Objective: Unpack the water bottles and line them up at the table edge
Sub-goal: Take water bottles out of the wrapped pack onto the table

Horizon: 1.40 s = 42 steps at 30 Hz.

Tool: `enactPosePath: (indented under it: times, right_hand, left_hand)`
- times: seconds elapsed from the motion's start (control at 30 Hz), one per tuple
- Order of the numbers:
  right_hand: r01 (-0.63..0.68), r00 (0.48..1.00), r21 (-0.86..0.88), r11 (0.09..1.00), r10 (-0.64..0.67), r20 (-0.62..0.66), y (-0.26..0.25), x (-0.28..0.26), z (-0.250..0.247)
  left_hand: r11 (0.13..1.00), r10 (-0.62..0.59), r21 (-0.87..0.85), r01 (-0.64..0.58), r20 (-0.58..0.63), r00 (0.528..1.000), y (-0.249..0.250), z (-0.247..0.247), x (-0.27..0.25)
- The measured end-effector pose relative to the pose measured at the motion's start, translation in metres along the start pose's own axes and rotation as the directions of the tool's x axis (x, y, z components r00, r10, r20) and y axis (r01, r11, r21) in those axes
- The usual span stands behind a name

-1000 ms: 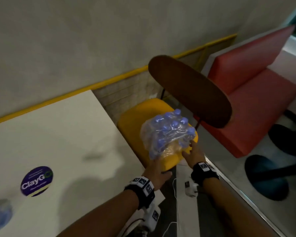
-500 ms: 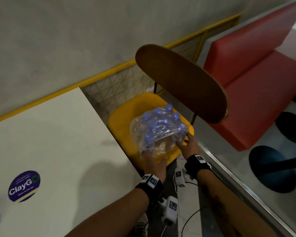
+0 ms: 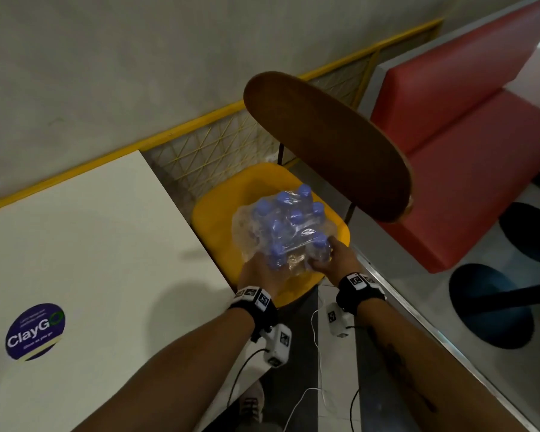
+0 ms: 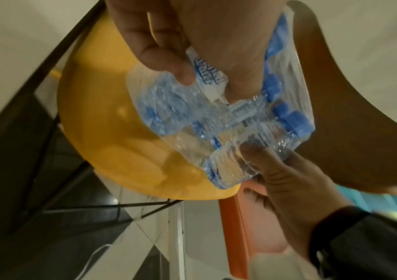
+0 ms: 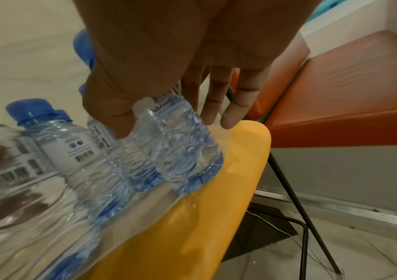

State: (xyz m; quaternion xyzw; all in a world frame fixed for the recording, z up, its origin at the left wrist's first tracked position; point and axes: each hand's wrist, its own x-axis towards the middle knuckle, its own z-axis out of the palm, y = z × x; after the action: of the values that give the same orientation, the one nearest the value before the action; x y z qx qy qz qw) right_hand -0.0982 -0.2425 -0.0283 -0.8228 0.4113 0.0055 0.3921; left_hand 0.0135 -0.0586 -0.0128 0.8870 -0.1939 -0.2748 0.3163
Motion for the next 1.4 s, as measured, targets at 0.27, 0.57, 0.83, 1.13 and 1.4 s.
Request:
enactPosePath:
  times: [0.27, 0.57, 0.83, 1.13, 1.4]
  right_hand:
    - [0.116, 0.985, -0.067, 0.991, -0.106, 0.133, -0.011, -0.083, 0.043]
    - [0.411, 0.802, 0.038, 0.911, -0.382, 0.459, -0.117, -0.160, 0.183]
    - [0.606, 0.521, 0.110, 0.787, -0.498, 0.693, -0.250, -0.234, 0.342]
    - [0.540, 0.570, 0.134, 0.831, -0.478, 0.668, -0.335, -0.299, 0.457]
    - [0.448, 0.653, 0.164, 0.879, -0.447, 0.612, -0.368, -0.312, 0.497]
  left_hand:
    - [0.946, 0.255, 0.153, -0.287, 0.195, 0.947, -0.051, -0.059, -0.057]
    - [0.987, -0.003, 0.163, 0.001, 0.014, 1.000, -0.247, -0.175, -0.158]
    - [0.941, -0.322, -0.206, 0.268, -0.305, 0.896, -0.392, -0.257, -0.277]
    - [0.832, -0.480, -0.484, 0.271, -0.383, 0.789, -0.475, -0.315, -0.306]
    - [0.840, -0.475, -0.442, 0.314, -0.319, 0.820, -0.491, -0.353, -0.285]
